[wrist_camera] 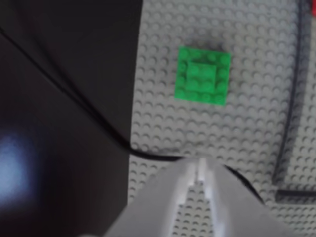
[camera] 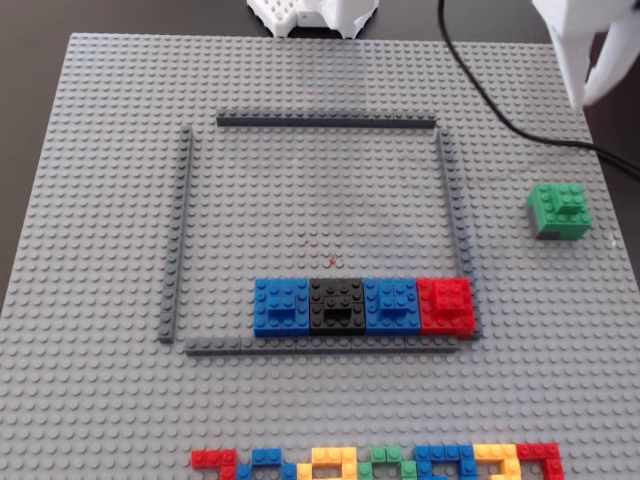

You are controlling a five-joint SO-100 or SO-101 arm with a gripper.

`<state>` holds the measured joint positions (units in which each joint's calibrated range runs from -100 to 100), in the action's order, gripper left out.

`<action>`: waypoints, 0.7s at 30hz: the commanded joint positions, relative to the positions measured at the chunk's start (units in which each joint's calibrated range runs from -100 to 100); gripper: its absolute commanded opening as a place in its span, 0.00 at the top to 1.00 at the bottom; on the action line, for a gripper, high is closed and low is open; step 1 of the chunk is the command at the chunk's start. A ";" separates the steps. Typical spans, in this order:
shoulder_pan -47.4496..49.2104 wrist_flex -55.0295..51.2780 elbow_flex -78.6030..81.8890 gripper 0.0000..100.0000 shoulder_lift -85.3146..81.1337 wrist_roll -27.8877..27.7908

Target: Grab the cube and place it into the grid

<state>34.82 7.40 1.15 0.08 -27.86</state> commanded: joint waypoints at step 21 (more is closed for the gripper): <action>-4.06 -0.71 -18.32 0.76 18.32 -0.78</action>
<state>31.46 7.01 -12.00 18.41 -28.94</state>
